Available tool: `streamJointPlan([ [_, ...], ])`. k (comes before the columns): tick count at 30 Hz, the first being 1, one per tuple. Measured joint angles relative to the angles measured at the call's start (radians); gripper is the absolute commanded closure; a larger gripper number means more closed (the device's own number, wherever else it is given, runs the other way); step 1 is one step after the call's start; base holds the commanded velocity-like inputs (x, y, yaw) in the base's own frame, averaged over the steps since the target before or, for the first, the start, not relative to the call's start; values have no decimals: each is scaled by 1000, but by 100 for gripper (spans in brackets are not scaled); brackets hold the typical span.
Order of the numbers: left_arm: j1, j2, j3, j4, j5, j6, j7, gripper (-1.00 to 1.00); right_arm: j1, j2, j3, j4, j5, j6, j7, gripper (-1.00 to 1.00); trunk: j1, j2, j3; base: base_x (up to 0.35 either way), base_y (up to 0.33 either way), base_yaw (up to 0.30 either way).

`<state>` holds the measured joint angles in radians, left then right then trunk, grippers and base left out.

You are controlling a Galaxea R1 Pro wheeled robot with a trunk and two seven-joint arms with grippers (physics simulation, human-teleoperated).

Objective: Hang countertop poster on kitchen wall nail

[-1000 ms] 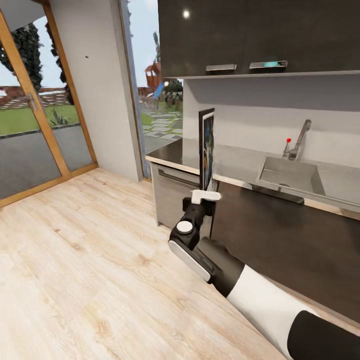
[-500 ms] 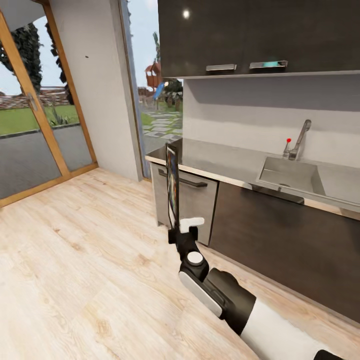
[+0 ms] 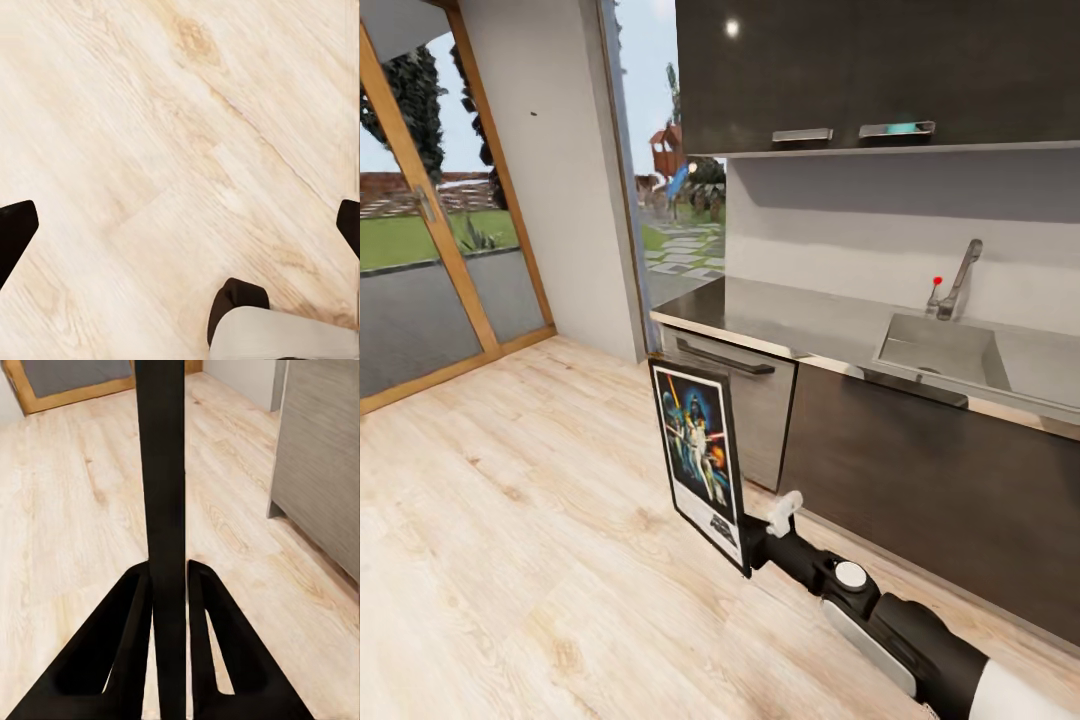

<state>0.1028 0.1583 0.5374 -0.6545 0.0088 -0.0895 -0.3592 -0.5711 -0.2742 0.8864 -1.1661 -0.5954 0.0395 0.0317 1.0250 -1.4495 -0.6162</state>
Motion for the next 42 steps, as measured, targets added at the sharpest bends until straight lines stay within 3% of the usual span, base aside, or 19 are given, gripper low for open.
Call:
streamJointPlan([
  [3, 0, 0, -54, 1, 0, 0, 0, -100, 5, -36, -15, 9, -16, -1, 78, 100, 0, 0, 0, 0, 0, 0],
  [4, 0, 0, -72, 1, 0, 0, 1, -100, 6, -48, -23, 11, -32, -1, 93, 100, 0, 0, 0, 0, 0, 0],
  [5, 0, 1, -98, 2, 0, 0, 1, -100, 7, -75, -34, 13, -70, -2, 159, 100, 0, 0, 0, 0, 0, 0],
  [9, 0, 3, -106, 2, 0, 0, 1, -100, 8, -87, -38, 15, -84, -2, 221, 100, 0, 0, 0, 58, 26, 0],
  [23, 0, 4, -105, 1, 0, 2, 1, -100, 8, -85, -37, 15, -86, 1, 226, 100, -1, 0, 0, 258, 180, 104],
  [34, 0, 2, -101, -1, 4, 5, 8, -100, 8, -84, -37, 16, -85, 0, 224, 100, 0, 0, 0, 30, 21, 8],
  [42, 0, 1, -103, -1, 4, 5, 8, -100, 8, -80, -37, 28, -85, 0, 222, 100, 0, 0, 0, 0, 0, 245],
])
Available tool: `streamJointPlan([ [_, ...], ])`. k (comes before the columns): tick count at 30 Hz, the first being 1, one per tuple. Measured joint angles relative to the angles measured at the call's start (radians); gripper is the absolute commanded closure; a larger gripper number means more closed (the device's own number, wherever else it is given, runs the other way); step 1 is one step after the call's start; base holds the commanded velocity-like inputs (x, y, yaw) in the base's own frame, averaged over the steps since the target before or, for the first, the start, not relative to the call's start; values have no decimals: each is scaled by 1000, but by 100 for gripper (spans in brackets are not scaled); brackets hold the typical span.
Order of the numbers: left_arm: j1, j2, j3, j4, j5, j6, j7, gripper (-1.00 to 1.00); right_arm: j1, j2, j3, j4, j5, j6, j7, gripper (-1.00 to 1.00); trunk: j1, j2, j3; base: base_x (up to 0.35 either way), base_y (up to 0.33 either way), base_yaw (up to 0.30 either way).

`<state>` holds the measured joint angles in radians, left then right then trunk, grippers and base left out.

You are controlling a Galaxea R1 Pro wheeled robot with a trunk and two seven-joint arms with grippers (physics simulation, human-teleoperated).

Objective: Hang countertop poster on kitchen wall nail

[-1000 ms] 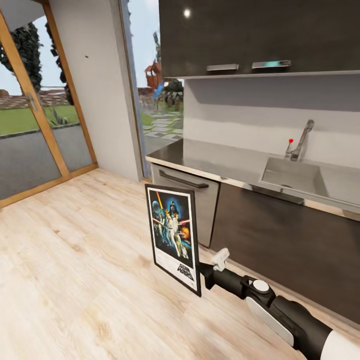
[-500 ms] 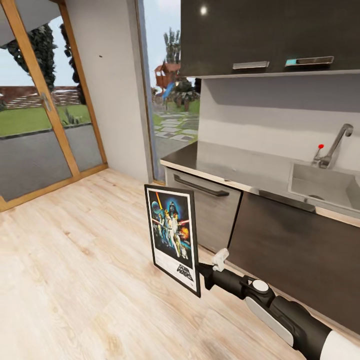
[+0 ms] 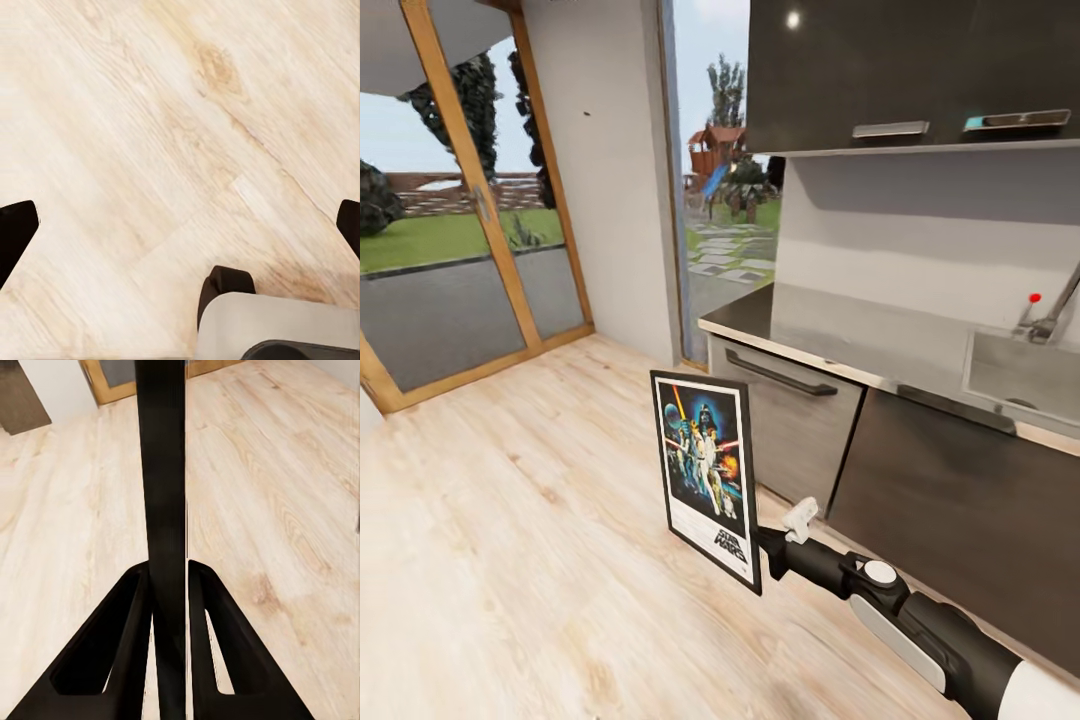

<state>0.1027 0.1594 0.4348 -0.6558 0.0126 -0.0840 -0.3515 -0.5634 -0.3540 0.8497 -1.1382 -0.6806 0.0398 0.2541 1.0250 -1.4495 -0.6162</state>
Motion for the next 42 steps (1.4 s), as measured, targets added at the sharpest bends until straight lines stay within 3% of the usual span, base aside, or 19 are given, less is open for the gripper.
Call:
streamJointPlan([
  [8, 0, 0, 0, 0, 0, -1, -1, -100, 0, 0, 0, 2, 0, -1, 0, 100, -27, 49, 22, 0, 0, 161],
  [30, 0, -1, -6, -7, 0, -2, -5, -100, 0, -3, -3, 37, -2, -4, 3, 100, -111, 203, 91, 0, 0, 6],
  [35, 0, -5, -10, -103, 0, 10, -7, -100, 0, -6, -12, 32, -2, -4, 4, 100, -130, 238, 107, 0, 0, 0],
  [38, 0, -12, -28, -203, -1, 56, -10, -100, 0, -7, -17, 29, -2, -4, 5, 100, -142, 259, 116, 0, 0, 0],
  [40, 0, -18, -88, -281, 0, 164, -7, -100, 0, -8, -20, 19, -2, -4, 6, 100, -149, 273, 122, 0, 0, 0],
  [42, 0, -20, -123, -327, 0, 233, -6, -100, 0, -9, -21, 12, -2, -3, 6, 100, -157, 287, 129, 0, 0, 0],
])
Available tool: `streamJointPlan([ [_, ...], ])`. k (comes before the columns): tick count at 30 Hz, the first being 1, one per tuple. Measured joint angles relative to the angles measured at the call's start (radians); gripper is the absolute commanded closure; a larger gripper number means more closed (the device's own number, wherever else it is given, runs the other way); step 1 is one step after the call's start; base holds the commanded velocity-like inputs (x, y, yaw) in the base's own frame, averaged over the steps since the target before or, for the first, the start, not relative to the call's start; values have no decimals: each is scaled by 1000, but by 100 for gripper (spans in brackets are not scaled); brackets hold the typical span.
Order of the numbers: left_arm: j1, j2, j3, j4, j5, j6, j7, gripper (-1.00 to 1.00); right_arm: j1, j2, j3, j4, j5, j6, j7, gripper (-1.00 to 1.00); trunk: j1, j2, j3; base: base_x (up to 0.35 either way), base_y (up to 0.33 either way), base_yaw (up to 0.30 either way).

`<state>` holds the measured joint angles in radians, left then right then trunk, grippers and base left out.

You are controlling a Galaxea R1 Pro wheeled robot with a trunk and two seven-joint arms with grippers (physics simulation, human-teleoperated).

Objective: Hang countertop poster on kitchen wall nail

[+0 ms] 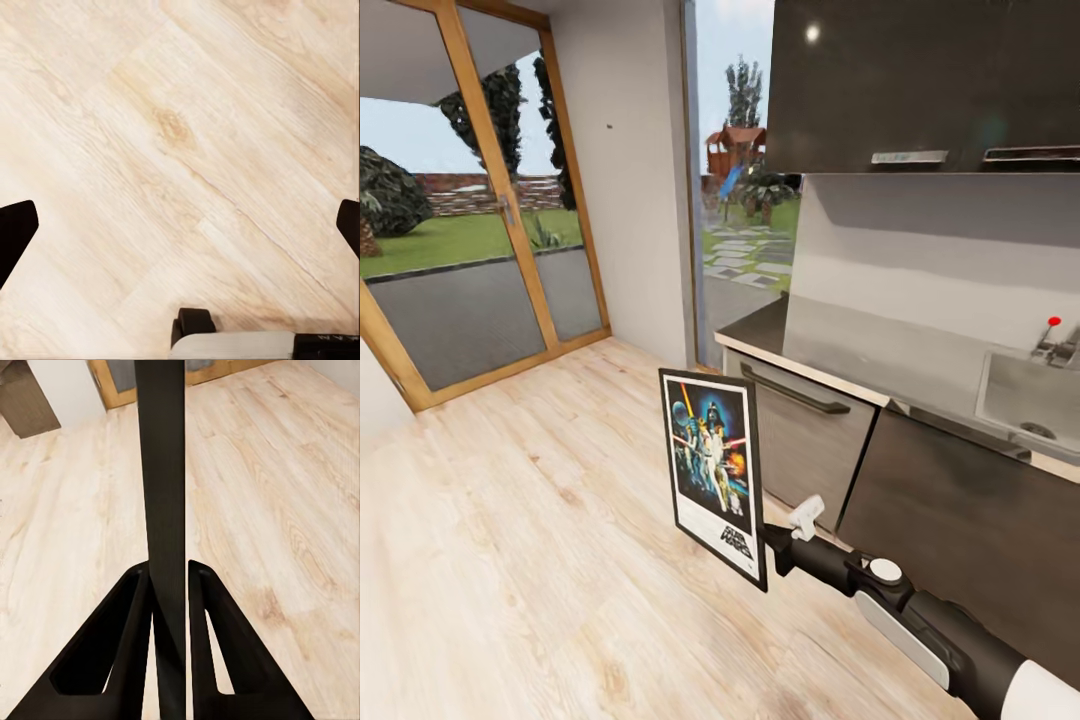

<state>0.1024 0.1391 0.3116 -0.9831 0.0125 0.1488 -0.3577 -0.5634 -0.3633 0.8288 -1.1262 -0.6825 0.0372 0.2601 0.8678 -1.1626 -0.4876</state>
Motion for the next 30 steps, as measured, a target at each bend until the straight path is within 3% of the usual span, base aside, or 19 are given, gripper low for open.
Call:
streamJointPlan([
  [8, 0, -2, -35, -19, -1, 73, 1, -100, 0, -1, -1, -8, 1, 1, 0, 100, -31, 56, 25, 0, 0, 0],
  [21, 0, -1, -37, -15, -1, 75, 1, -100, 0, -1, 0, -8, 2, 1, -1, 100, -81, 147, 66, 0, 0, 0],
  [27, 0, -1, -36, -15, -1, 74, 1, -100, 0, -31, -1, -5, 1, -1, 26, 100, -104, 189, 85, 0, 0, 0],
  [28, 0, -1, -36, -15, -1, 73, 1, -100, 0, -55, -1, -1, 2, -2, 92, 100, -107, 196, 88, 0, 0, 0],
  [30, 0, -1, -36, -15, -1, 73, 1, -100, 0, -71, -2, -1, 1, -13, 134, 100, -115, 210, 94, 0, 0, 0],
])
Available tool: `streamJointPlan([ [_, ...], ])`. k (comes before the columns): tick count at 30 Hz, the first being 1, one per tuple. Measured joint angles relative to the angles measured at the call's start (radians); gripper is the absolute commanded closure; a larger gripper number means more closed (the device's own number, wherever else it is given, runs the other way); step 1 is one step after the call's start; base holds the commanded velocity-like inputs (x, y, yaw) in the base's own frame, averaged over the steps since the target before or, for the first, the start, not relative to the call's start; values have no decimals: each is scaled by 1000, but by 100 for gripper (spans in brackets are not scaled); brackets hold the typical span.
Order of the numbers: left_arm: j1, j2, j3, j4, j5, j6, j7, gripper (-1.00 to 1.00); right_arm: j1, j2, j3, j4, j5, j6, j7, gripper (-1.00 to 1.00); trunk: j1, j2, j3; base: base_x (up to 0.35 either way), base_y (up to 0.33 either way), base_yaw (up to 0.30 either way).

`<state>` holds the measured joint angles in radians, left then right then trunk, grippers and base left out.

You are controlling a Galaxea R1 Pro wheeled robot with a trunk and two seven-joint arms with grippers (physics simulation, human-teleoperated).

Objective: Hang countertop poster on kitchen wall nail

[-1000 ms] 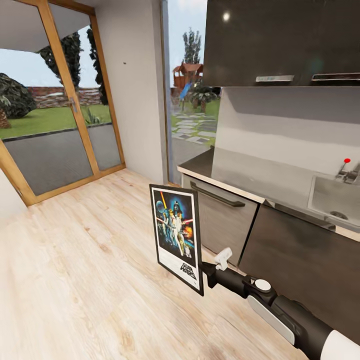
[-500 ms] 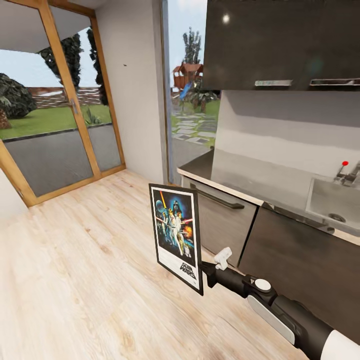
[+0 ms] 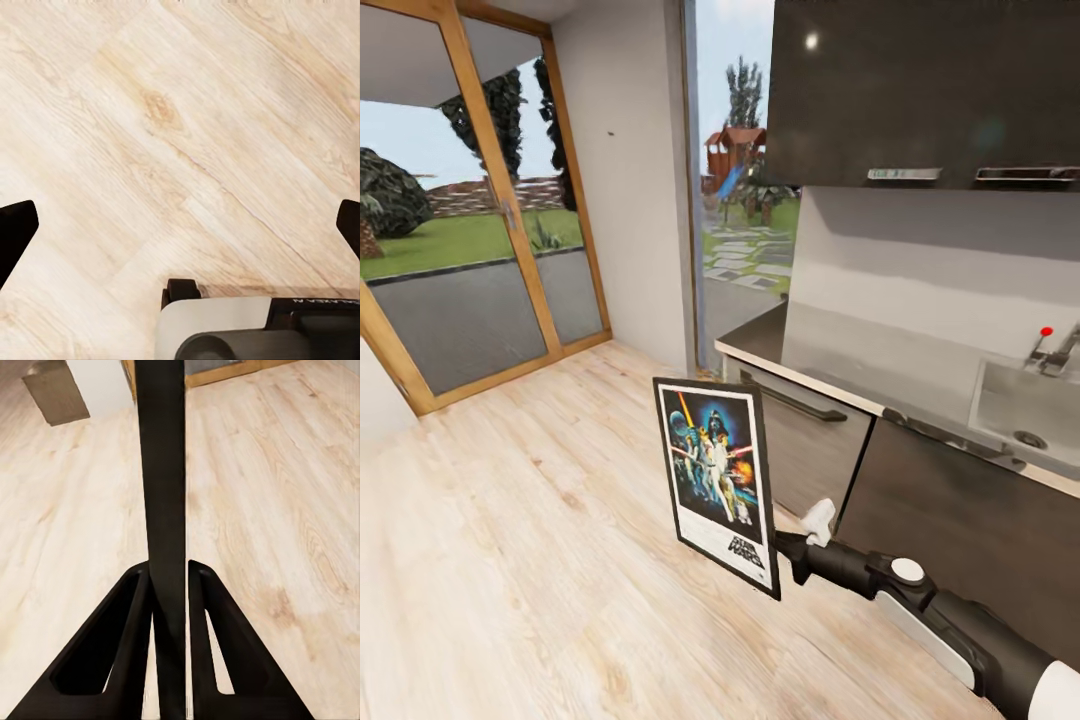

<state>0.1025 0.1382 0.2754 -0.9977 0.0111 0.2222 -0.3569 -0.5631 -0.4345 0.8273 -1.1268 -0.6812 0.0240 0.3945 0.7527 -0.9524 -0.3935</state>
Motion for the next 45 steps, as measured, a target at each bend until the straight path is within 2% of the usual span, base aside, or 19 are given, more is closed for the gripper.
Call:
streamJointPlan([
  [2, 0, 0, 0, 0, 0, 0, 0, -100, 0, -18, -2, 0, -4, -61, 38, 100, -8, 14, 6, 0, 0, 0],
  [6, 0, 0, -1, 0, 0, 0, 0, -100, 1, -25, 1, -2, -5, -91, 50, 100, -23, 42, 19, 0, 0, 0],
  [45, 0, 0, -1, 0, 0, 0, -1, -100, 1, -25, 1, -6, -5, -97, 50, 100, -173, 315, 141, 0, 0, 0],
])
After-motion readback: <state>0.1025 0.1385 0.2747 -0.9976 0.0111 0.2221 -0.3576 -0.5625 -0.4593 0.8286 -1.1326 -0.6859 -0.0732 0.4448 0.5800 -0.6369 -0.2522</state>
